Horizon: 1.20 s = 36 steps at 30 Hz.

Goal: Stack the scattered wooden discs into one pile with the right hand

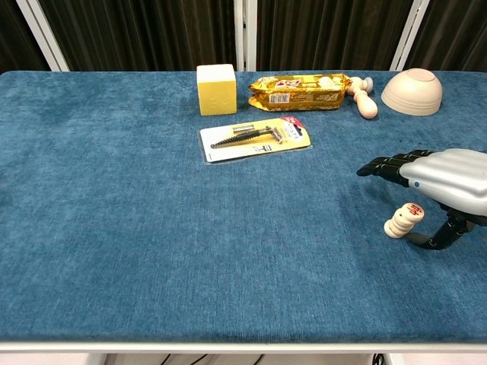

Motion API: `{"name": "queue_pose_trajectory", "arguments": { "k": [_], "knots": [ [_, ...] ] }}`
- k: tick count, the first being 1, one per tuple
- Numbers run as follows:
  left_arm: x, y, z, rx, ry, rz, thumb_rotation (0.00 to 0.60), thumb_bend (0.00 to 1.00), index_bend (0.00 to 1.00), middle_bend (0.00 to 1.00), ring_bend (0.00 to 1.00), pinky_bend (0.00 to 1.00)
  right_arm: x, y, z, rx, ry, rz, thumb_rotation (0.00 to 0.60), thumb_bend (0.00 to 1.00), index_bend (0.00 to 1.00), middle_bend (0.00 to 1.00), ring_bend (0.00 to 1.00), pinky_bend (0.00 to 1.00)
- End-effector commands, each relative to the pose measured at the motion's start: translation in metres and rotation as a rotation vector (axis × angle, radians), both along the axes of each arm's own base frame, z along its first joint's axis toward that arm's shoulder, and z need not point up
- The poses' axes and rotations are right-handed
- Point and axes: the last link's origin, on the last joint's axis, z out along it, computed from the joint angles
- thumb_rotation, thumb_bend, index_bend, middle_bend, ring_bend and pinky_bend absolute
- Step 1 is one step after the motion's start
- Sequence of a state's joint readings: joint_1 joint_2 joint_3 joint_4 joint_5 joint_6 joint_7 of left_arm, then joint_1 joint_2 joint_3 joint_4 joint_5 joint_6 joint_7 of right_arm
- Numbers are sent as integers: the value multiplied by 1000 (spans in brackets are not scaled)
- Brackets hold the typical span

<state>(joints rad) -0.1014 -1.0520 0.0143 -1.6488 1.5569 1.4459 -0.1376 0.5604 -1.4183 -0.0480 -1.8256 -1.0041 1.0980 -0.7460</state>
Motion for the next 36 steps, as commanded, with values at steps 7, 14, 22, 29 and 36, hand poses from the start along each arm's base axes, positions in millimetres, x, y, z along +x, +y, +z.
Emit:
{"name": "queue_pose_trajectory", "arguments": {
  "k": [7,14,22,29,36],
  "knots": [
    [0,0,0,-1,0,1,600,127,109,86,0,0,1,-1,-1,1,-2,-4,600,288,0,0,0,0],
    [0,0,0,-1,1,2,600,127,109,86,0,0,1,-2,-1,1,-4,-5,600,289,0,0,0,0],
    [-1,0,0,0,-1,2,600,127,109,86,0,0,2,0,0,5,-5,-3,600,289,0,0,0,0],
    [-1,0,0,-3,1,2,600,127,109,86,0,0,5,6,17,-15,-20,17,600,289,0,0,0,0],
    [0,0,-1,-4,2,0,600,127,109,86,0,0,3,11,37,-42,-39,15,600,288,0,0,0,0]
  ]
}}
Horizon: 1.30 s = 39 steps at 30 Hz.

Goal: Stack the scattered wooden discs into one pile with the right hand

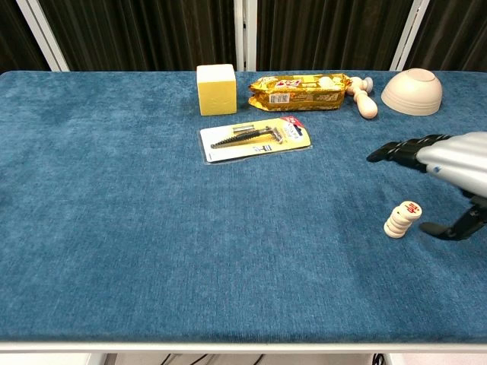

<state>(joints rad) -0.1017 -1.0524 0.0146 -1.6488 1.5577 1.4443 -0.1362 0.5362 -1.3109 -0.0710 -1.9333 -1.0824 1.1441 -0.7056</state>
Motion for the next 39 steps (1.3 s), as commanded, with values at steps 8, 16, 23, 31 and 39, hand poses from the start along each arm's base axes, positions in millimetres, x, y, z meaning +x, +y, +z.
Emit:
{"name": "queue_pose_trajectory", "arguments": {
  "k": [8,16,23,31,39],
  "knots": [
    [1,-1,-1,-4,4,-2,600,126,109,86,0,0,-8,-5,12,-31,17,-21,600,298,0,0,0,0],
    [0,0,0,-4,2,2,600,127,109,85,0,0,-13,-1,18,-5,55,-30,600,365,112,0,0,0],
    [1,0,0,-2,-2,-3,600,127,109,85,0,0,-22,7,28,9,104,-40,600,611,285,0,0,0],
    [2,-1,0,-4,1,-6,600,127,109,85,0,0,-25,15,24,41,108,-49,600,645,306,0,0,0],
    [2,-1,1,1,-2,-5,600,127,109,85,0,0,-23,19,16,66,100,-44,600,647,309,0,0,0]
  ]
}}
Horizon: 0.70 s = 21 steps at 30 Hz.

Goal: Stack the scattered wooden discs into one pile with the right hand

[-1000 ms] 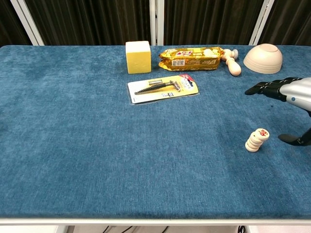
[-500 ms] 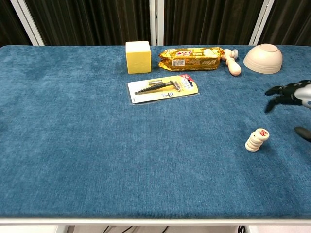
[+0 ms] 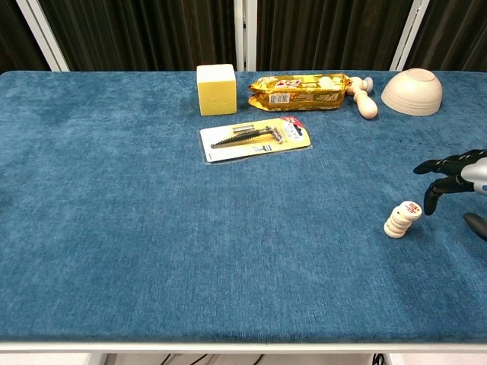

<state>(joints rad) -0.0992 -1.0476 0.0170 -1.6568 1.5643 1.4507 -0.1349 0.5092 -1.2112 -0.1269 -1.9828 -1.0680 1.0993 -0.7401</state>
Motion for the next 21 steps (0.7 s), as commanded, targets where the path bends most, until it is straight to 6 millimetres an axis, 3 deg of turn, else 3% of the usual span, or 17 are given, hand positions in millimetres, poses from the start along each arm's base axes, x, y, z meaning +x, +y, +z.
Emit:
{"name": "queue_pose_trajectory", "arguments": {
  "k": [1,21],
  "knots": [
    [0,0,0,0,-1,1,600,127,109,85,0,0,0,1,-1,1,-1,0,600,648,309,0,0,0],
    [0,0,-1,-3,2,1,600,126,109,83,0,0,4,2,-5,7,-2,10,600,661,308,0,0,0]
  ]
}}
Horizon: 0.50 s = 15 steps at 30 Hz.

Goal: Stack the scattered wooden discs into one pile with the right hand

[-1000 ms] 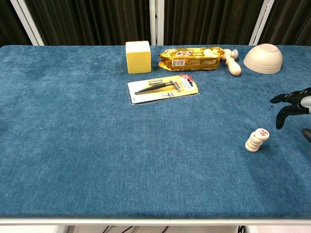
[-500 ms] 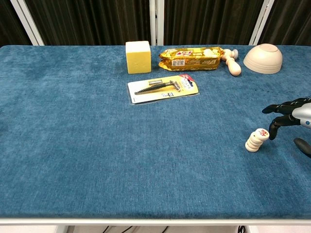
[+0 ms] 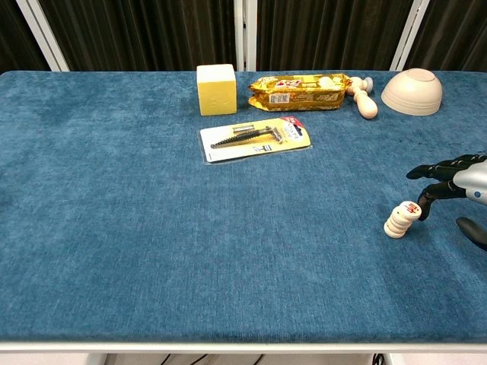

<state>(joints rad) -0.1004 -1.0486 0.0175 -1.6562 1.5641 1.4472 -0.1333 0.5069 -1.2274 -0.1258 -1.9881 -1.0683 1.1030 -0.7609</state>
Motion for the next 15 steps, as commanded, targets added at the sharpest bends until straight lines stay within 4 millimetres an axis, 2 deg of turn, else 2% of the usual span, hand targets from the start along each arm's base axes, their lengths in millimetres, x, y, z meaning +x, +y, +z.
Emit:
{"name": "queue_pose_trajectory", "arguments": {
  "k": [1,15],
  "knots": [
    [0,0,0,0,-1,1,600,127,109,78,0,0,1,0,0,0,0,1,600,661,308,0,0,0],
    [0,0,1,1,-1,1,600,127,109,66,0,0,2,-1,-1,1,6,3,600,661,308,0,0,0]
  ]
}}
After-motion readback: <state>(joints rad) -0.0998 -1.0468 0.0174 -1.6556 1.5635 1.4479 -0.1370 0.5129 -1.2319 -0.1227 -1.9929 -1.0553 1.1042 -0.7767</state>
